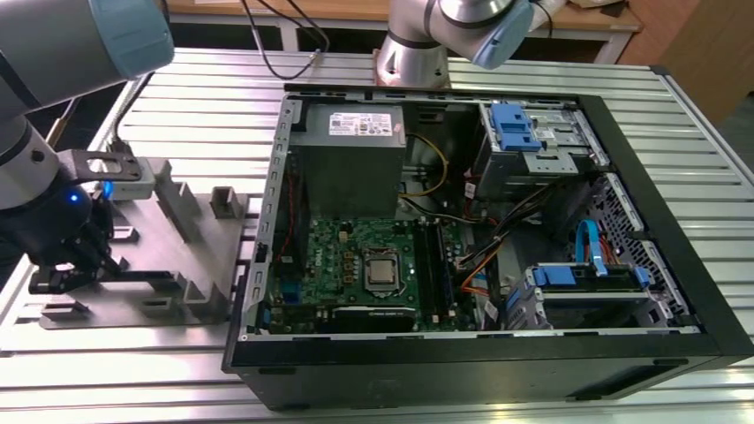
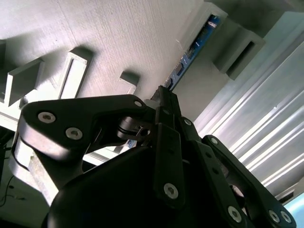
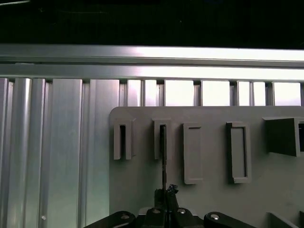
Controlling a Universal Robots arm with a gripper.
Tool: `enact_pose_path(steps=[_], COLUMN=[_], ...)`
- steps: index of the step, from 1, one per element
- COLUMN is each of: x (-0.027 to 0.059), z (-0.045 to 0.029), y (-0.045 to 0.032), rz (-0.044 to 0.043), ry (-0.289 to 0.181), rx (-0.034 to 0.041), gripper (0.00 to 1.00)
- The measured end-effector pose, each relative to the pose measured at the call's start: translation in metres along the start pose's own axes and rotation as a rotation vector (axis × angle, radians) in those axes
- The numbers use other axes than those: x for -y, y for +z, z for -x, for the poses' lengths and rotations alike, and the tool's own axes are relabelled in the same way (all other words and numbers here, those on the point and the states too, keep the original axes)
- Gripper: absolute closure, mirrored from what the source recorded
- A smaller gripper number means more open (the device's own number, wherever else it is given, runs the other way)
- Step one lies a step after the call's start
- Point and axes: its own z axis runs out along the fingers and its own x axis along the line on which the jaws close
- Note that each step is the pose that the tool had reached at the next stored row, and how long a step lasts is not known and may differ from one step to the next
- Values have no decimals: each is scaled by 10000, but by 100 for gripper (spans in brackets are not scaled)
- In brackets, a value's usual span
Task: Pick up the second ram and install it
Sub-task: 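Pick up the second ram and move it above second insertion slot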
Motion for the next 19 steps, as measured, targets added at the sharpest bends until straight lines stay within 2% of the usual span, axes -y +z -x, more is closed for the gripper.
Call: enact_pose_path(steps=[10, 19], x=[-9, -18], z=[7, 15], y=[-193, -407], rz=[0, -1], ry=[0, 0], rx=[-1, 0], gripper=[92, 92])
